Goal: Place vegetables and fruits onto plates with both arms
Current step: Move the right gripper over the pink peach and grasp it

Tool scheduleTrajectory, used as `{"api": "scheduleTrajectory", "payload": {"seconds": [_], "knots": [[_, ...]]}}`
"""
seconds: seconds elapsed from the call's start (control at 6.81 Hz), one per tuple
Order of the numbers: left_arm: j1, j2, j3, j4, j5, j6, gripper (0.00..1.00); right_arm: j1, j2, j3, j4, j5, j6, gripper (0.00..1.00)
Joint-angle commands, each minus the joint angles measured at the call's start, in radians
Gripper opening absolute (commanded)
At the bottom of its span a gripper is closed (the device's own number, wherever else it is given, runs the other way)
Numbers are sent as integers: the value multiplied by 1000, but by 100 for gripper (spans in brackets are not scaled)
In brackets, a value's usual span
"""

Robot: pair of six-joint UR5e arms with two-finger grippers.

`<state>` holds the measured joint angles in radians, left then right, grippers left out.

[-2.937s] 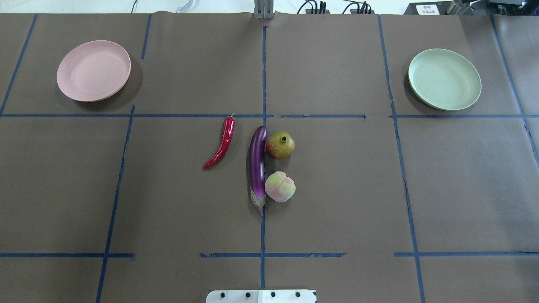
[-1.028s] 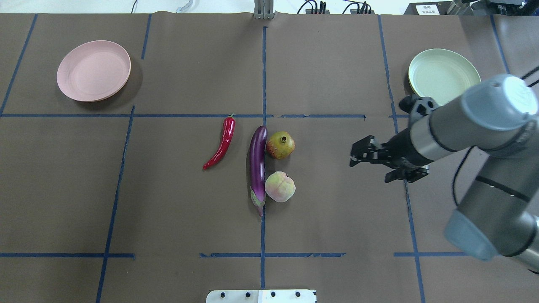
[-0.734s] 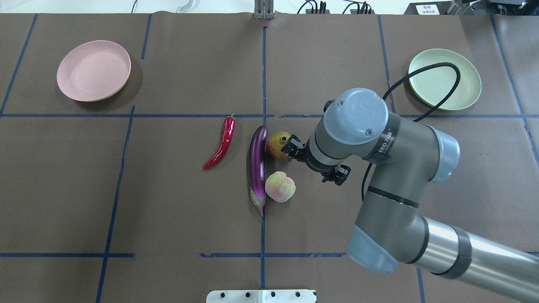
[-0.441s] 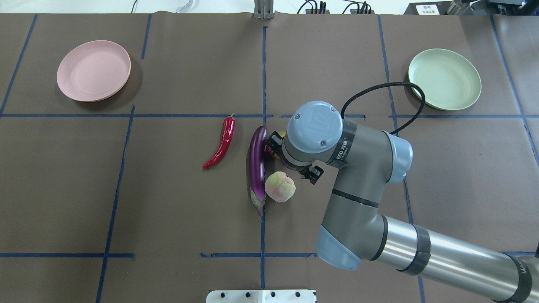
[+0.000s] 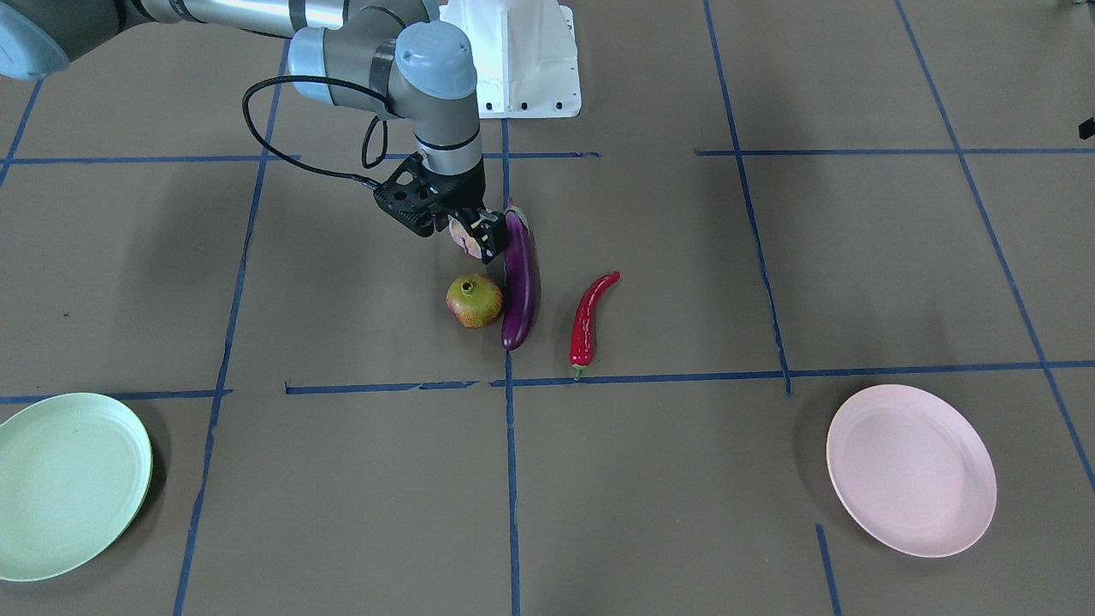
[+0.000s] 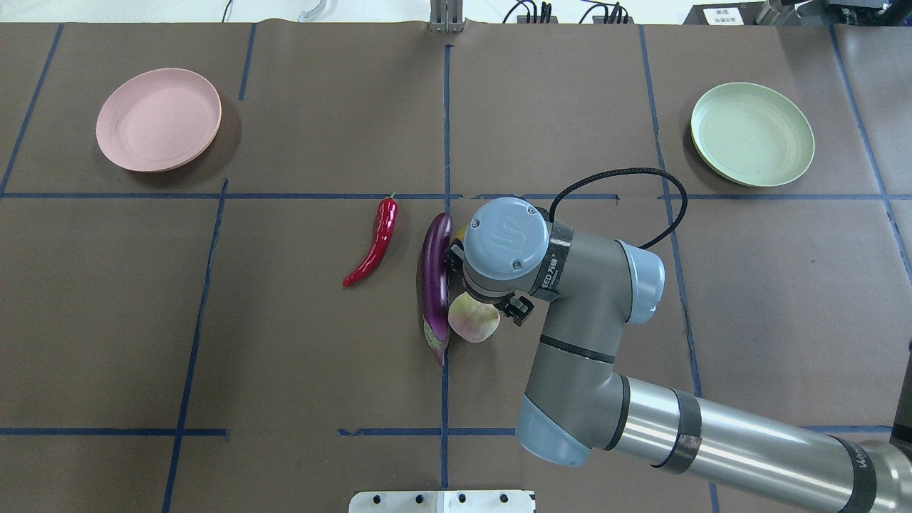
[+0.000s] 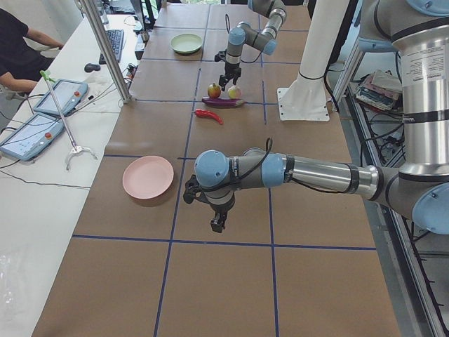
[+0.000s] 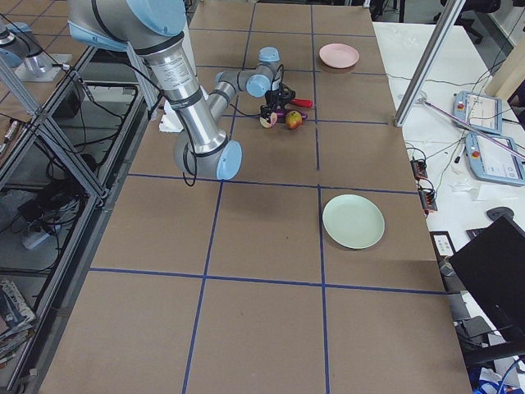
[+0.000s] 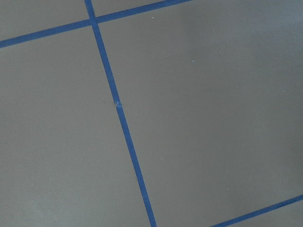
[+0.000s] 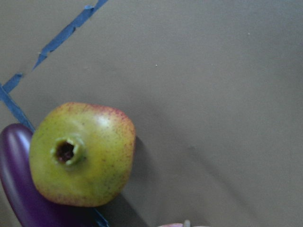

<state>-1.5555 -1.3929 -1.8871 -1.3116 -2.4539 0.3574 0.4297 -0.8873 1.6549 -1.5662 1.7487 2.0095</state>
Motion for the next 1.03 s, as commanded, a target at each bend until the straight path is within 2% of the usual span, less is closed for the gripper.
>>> {"api": "scheduleTrajectory", "payload": {"seconds": [0.0,0.44,0.59,0.73,0.88], "knots": [[0,0,-1,0,0,0,100,-14,-7,-3,-1,2,-2,100],[0,0,0,-2,1,3,100,-46,-13,-7,0,-4,1,98],[0,0,0,-35,0,8,100,-46,-13,0,-1,-8,9,44],[0,17,2,-104,0,5,100,-42,-15,15,0,-5,6,1],[0,21,6,-129,0,3,100,-23,-47,99,-1,2,5,0]]}}
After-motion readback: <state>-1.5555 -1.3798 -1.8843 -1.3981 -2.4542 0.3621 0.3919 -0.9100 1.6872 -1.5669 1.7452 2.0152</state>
